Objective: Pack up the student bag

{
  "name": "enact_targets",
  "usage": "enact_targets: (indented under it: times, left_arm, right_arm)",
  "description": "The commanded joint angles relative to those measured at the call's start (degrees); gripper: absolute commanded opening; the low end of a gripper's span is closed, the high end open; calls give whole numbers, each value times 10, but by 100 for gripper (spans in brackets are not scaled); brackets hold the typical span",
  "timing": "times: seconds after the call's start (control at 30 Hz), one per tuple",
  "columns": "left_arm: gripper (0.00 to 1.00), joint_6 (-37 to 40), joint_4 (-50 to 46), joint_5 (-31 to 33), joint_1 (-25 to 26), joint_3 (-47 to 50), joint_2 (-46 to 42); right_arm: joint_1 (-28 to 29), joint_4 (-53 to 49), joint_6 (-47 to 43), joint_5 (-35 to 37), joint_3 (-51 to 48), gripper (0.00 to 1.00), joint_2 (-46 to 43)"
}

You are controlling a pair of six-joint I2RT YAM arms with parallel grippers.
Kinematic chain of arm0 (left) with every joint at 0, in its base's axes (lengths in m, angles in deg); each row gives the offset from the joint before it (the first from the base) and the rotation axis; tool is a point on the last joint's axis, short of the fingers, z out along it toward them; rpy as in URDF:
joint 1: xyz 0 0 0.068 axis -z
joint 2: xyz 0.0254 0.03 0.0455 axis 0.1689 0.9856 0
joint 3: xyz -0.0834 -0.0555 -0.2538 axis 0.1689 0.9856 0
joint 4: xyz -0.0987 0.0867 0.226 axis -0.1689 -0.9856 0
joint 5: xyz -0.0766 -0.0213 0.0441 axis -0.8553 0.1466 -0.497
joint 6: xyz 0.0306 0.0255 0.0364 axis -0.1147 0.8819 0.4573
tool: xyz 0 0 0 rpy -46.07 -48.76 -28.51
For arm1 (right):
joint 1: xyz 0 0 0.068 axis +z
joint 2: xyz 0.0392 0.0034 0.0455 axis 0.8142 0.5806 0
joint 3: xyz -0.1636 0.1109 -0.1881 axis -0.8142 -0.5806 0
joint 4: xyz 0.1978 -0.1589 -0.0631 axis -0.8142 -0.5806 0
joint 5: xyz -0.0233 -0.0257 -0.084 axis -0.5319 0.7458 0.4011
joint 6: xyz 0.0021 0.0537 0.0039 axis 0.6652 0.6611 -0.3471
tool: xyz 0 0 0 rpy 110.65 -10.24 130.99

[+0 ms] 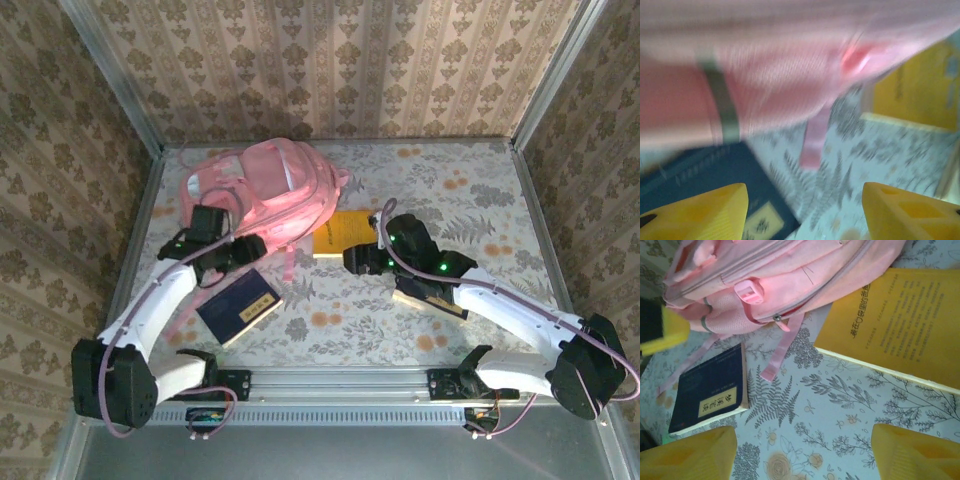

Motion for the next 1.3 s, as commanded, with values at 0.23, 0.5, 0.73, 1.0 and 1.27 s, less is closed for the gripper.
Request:
enact_targets:
  times: [0.23,0.5,0.73,1.0,1.27]
  left_arm:
    - [70,-101,-114,60,31,56,-5]
    - [71,-139,-191,117,79,53,37]
    - [71,-131,-101,89,112,71,103]
    - [71,-119,25,22,200,45,216]
    - [71,-54,39,-39,274,-74,272]
  right_arm:
    - [19,-21,-1,1,-15,74,1]
    - [22,-9,9,-4,-33,75,3]
    - [24,0,12,-22,-33,76,16]
    - [28,3,13,-24,-47,77,6]
    - [28,-2,8,-25,-59,78,1]
